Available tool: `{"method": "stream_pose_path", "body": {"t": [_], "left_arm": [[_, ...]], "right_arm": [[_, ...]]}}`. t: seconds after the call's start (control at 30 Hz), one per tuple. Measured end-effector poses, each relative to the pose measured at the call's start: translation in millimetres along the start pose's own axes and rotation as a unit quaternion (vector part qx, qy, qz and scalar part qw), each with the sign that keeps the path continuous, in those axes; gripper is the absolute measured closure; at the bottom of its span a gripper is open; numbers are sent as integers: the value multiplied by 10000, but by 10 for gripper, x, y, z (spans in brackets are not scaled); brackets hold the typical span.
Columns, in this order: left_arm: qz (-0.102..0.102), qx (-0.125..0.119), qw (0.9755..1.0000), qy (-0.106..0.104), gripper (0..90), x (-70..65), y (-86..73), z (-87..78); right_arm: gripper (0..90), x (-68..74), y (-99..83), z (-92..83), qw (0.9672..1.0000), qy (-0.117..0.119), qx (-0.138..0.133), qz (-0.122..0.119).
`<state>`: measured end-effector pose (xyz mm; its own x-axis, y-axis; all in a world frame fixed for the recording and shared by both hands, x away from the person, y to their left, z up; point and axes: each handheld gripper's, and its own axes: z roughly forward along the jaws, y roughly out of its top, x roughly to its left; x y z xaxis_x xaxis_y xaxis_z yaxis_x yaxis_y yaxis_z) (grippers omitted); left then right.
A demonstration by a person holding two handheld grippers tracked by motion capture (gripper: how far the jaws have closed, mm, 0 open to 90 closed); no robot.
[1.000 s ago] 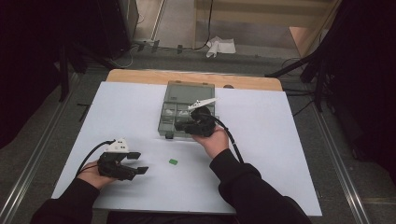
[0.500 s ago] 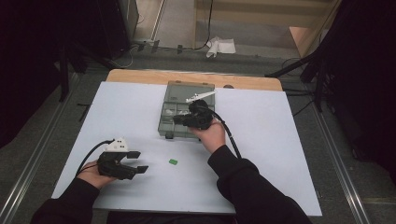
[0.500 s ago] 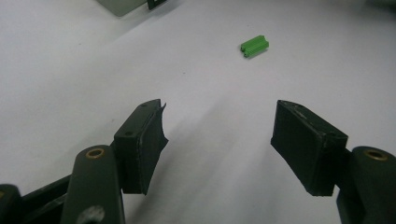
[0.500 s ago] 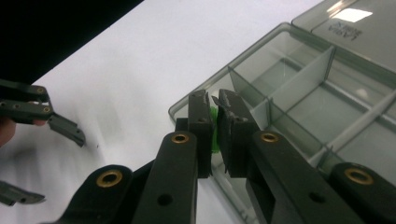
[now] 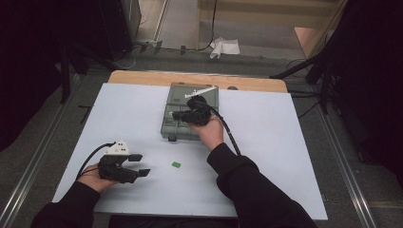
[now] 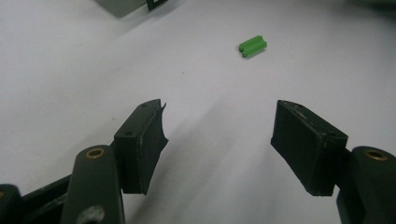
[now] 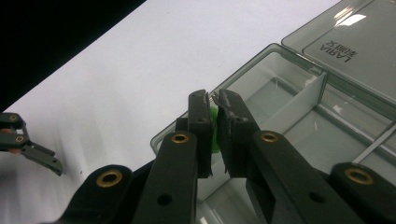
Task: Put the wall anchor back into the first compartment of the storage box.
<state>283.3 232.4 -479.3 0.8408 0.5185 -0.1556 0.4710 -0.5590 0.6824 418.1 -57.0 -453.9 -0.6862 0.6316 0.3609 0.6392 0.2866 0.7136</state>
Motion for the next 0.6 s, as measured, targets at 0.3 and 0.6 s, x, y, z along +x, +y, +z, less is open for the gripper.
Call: {"method": "stream_pose_path", "body": {"t": [0.3,0.6], "left_arm": [[38,2,10000,40,330,-3,8,6],[26,26,10000,-3,330,-1,0,17]], "right_arm": [[853,-25,51,86,9998,-168,-40,-30],[850,-1,85,207,9994,-296,-130,-117]]}}
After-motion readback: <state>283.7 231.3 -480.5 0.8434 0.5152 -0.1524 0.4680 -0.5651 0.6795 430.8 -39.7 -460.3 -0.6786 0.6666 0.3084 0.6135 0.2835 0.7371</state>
